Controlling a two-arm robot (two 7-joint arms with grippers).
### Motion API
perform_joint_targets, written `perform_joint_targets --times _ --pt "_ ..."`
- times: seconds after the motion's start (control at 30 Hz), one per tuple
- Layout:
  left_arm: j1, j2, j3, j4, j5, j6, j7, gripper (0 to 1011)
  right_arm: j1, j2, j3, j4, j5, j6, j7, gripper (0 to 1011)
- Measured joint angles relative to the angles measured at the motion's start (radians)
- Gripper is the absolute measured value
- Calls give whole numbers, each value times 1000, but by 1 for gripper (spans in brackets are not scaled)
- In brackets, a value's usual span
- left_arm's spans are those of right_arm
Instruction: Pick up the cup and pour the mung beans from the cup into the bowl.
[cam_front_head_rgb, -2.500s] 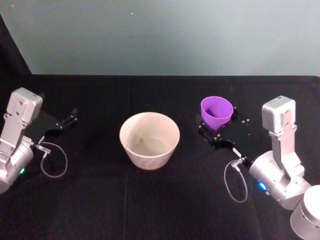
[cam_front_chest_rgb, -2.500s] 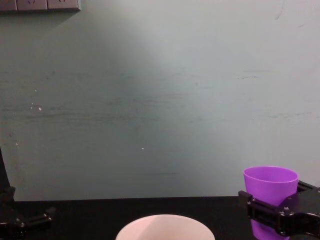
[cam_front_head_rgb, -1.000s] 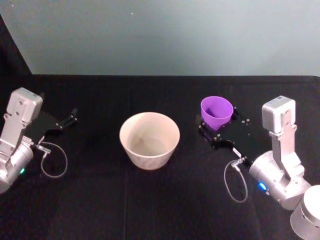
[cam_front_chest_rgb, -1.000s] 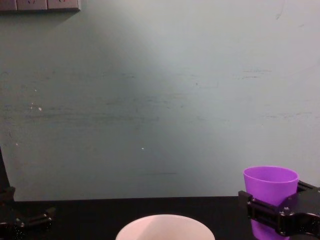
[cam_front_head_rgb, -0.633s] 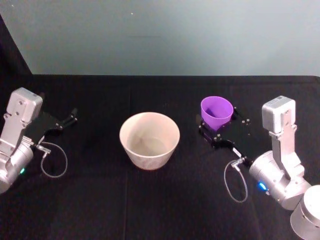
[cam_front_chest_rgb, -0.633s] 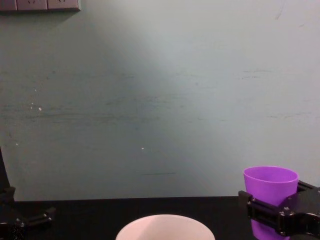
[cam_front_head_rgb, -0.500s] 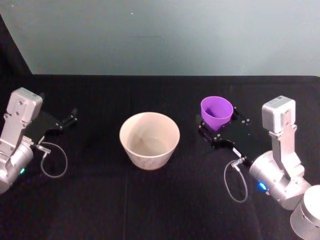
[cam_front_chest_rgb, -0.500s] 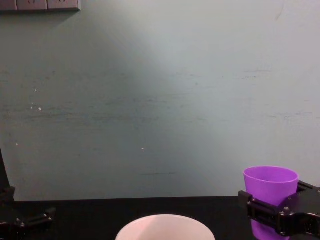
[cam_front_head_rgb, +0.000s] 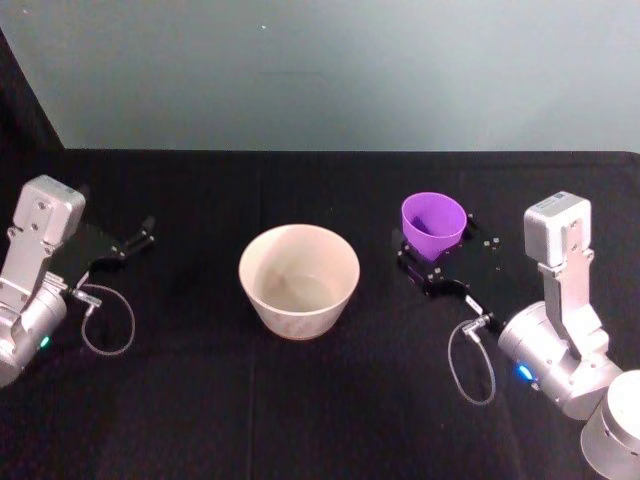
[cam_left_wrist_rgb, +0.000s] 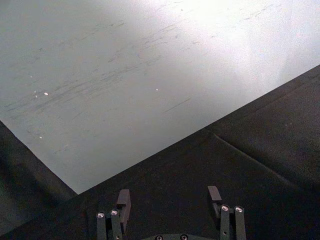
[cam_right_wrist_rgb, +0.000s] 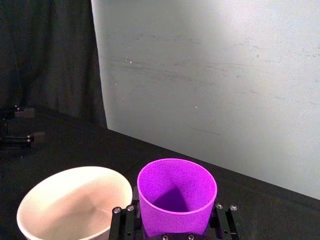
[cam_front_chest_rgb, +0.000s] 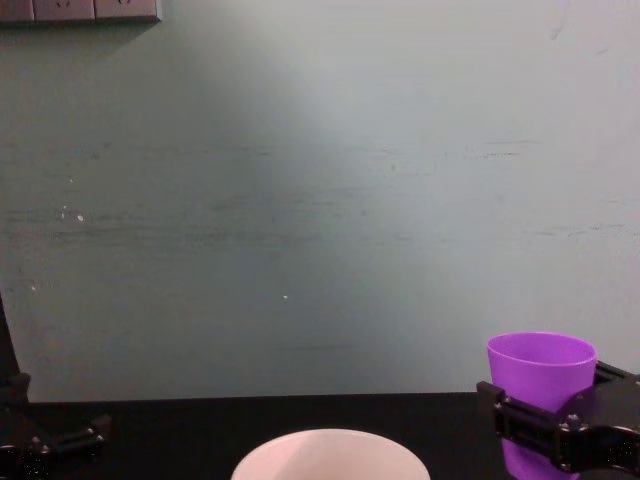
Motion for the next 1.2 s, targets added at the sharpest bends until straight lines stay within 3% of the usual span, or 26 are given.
perform_joint_targets --times 0.97,1.2 --pt "0 0 0 0 0 0 0 1000 0 0 0 0 -1 0 0 731" --pt "0 0 0 0 0 0 0 1000 1 4 -4 -34 -70 24 -9 731"
